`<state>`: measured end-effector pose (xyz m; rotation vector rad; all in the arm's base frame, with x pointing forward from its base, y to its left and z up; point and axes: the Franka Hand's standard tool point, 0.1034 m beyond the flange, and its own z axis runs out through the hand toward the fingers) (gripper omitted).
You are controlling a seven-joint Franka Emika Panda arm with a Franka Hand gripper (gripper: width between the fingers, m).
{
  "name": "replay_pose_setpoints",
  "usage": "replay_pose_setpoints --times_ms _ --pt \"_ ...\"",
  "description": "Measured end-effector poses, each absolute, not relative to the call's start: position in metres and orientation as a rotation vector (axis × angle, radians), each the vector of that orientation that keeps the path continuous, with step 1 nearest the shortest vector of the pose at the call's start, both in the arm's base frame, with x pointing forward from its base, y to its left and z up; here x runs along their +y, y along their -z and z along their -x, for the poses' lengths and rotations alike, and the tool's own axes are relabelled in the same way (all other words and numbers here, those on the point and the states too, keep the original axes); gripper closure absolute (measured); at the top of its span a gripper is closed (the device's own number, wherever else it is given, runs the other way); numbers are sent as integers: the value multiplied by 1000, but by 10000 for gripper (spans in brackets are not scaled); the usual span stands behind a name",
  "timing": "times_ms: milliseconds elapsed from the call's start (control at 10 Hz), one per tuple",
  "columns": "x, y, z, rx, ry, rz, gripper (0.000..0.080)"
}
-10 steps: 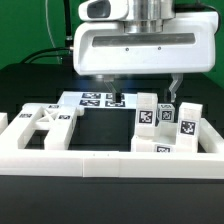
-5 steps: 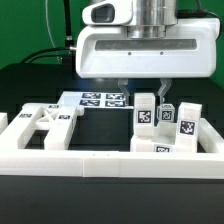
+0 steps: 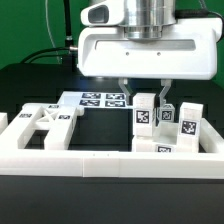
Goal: Assemble chair
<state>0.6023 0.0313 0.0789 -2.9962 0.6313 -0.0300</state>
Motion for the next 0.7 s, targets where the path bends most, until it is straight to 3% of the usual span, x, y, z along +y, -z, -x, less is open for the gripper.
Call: replay_pose_setpoints --times_ms 400,700 --pt "46 -78 -601 1361 -19 2716 512" --pt "46 -78 -603 1609 -35 2575 512"
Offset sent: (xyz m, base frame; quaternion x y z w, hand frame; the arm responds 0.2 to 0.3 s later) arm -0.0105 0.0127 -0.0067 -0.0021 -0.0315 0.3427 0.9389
